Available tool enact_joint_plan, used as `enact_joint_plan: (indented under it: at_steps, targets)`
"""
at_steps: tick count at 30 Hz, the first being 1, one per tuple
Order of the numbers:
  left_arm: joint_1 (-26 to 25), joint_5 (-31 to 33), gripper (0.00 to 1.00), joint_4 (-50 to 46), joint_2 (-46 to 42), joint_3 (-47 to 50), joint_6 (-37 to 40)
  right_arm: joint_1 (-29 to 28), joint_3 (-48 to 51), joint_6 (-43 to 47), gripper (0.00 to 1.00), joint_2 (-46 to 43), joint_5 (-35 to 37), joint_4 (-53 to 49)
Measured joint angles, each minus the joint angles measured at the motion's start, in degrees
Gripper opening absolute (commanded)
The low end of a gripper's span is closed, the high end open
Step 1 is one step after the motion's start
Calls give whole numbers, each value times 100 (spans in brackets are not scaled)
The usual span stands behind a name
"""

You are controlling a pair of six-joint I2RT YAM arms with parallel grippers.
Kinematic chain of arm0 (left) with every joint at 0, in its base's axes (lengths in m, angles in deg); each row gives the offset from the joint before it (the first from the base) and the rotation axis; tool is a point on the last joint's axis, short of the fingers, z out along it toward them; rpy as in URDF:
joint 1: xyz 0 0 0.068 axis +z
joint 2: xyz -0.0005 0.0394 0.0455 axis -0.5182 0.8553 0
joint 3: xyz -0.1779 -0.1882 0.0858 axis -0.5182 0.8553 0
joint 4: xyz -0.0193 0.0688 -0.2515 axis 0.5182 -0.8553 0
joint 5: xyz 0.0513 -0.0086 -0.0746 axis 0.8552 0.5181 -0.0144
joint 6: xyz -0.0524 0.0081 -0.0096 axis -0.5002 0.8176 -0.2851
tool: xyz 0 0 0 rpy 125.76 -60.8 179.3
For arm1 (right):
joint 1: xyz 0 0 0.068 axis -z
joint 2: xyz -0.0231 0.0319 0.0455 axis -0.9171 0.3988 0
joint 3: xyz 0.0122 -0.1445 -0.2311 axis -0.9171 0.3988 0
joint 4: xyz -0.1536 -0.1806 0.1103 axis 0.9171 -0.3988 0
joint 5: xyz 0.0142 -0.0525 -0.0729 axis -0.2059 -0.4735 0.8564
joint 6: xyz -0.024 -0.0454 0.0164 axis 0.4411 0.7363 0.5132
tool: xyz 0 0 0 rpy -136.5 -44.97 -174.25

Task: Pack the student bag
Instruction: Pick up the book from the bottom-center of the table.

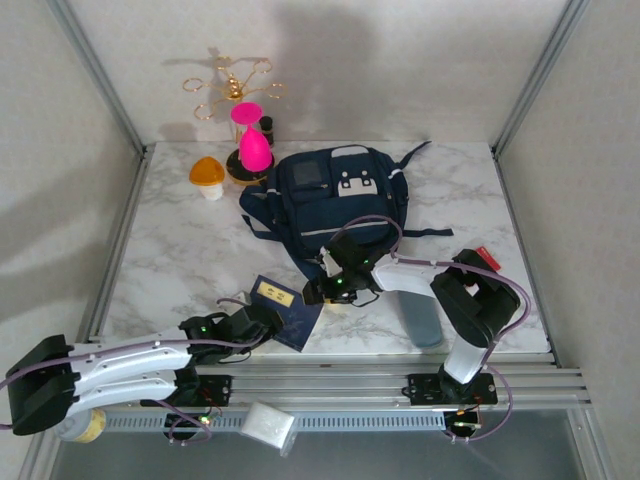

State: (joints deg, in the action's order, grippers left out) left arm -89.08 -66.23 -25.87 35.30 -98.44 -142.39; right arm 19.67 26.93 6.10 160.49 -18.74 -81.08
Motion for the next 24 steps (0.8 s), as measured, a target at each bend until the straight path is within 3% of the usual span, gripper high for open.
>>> enact_joint_plan:
  at_steps: [11,24]
  targets:
    - [136,-59,62,4,219,-52,160,-181,-26,273,44,17,-354,151]
    - [146,-74,62,-2,295,-55,251,-181,-24,450,9,-59,-487,149]
